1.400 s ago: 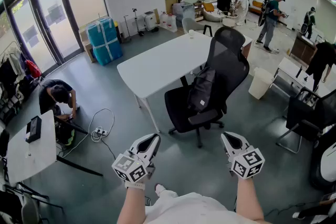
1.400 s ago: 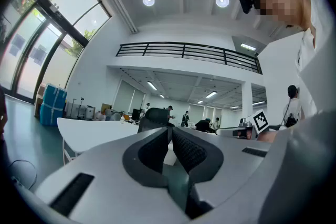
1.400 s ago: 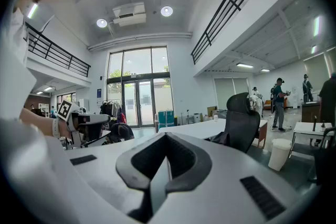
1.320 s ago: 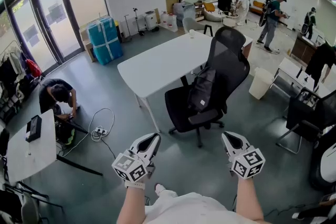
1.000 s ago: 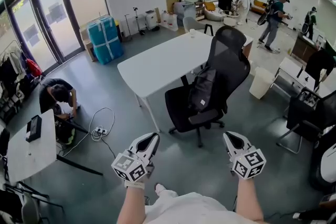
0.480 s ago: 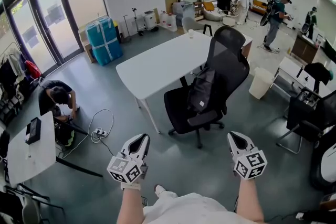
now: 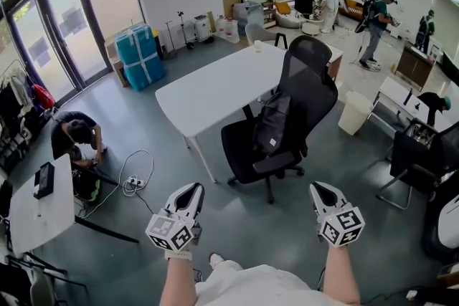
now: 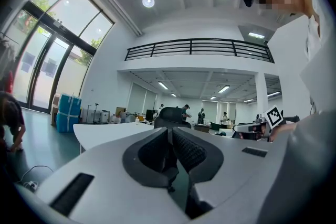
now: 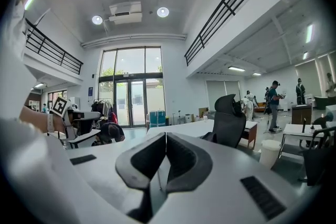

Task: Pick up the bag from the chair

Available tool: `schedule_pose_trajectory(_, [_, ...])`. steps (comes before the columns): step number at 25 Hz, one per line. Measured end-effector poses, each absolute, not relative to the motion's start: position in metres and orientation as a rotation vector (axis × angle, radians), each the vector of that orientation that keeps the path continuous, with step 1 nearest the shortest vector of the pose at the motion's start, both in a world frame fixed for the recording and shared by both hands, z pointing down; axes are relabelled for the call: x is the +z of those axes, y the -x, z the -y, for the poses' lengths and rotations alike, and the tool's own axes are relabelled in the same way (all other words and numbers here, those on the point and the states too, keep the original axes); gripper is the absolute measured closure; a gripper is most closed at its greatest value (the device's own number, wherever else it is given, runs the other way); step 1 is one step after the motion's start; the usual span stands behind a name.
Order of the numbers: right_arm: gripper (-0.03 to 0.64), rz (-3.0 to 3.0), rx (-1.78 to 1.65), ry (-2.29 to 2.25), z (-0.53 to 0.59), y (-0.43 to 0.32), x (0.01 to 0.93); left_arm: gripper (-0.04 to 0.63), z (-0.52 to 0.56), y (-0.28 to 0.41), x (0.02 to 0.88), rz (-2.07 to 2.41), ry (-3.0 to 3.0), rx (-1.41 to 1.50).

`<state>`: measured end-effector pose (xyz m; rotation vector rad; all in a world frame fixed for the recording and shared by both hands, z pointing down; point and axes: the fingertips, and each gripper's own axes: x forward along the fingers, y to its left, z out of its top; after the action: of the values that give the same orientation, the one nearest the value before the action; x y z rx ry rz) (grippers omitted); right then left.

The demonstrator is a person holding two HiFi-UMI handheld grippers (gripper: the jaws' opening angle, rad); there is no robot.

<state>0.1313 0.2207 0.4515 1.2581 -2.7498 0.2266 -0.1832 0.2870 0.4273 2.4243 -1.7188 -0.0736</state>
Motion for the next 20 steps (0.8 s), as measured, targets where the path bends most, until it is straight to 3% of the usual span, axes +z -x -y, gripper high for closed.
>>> schedule_pose_trajectory(11, [0.597,2.692,0.277,-1.319,-0.200,-0.148,0.472,0.548,-0.267,0.190,0.438,1.721,-2.399,-0.075])
schedule_pose_trajectory(20, [0.597,2.662,0.271,-1.348,-0.126,-0.133,0.473,0.548,-0.179,0.213,0.450,1.693,-2.390,-0.105])
